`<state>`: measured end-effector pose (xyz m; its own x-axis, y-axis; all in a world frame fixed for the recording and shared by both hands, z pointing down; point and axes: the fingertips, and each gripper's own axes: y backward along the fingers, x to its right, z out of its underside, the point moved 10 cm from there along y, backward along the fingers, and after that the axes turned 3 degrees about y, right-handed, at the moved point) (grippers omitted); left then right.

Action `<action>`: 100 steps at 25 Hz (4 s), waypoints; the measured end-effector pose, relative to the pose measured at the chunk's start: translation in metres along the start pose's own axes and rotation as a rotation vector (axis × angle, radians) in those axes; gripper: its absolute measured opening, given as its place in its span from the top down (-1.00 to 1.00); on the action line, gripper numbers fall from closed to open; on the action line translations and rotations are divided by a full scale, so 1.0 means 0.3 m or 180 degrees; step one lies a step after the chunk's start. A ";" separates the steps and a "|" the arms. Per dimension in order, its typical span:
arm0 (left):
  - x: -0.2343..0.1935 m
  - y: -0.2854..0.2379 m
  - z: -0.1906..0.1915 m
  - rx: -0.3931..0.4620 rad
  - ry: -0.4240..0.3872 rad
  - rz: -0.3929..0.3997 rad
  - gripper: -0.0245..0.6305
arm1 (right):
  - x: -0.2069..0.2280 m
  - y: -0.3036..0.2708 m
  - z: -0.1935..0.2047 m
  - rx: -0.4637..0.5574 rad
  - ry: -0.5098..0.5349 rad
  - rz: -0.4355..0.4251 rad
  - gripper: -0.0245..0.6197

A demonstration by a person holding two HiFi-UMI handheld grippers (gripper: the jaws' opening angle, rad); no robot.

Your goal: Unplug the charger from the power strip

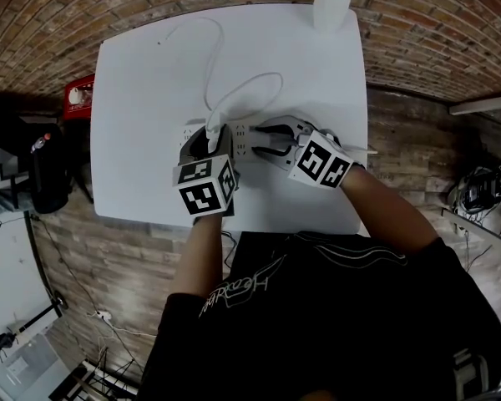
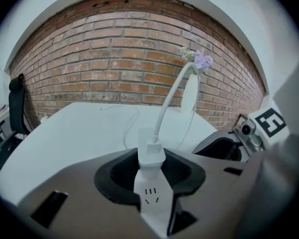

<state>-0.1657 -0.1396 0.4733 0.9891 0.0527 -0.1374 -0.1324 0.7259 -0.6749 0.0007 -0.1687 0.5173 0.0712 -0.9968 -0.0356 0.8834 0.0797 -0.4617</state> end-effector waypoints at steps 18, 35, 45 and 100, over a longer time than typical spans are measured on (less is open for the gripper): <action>0.010 0.025 0.007 0.0028 0.0004 -0.0156 0.51 | -0.007 -0.005 -0.006 0.0002 0.0013 -0.0028 0.50; 0.026 0.039 0.005 -0.0032 -0.0146 -0.0225 0.51 | -0.011 -0.003 -0.002 0.0016 0.0022 -0.0036 0.50; -0.019 0.040 0.006 -0.0068 0.0339 0.0053 0.50 | -0.013 -0.006 -0.008 0.0003 0.0031 -0.0052 0.50; 0.030 0.083 -0.022 -0.0168 0.0002 -0.0205 0.51 | -0.016 -0.001 -0.004 0.0017 0.0048 -0.0087 0.50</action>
<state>-0.1606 -0.1257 0.4505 0.9957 0.0067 -0.0928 -0.0718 0.6907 -0.7196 -0.0004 -0.1639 0.5165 0.0400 -0.9985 -0.0364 0.8875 0.0522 -0.4578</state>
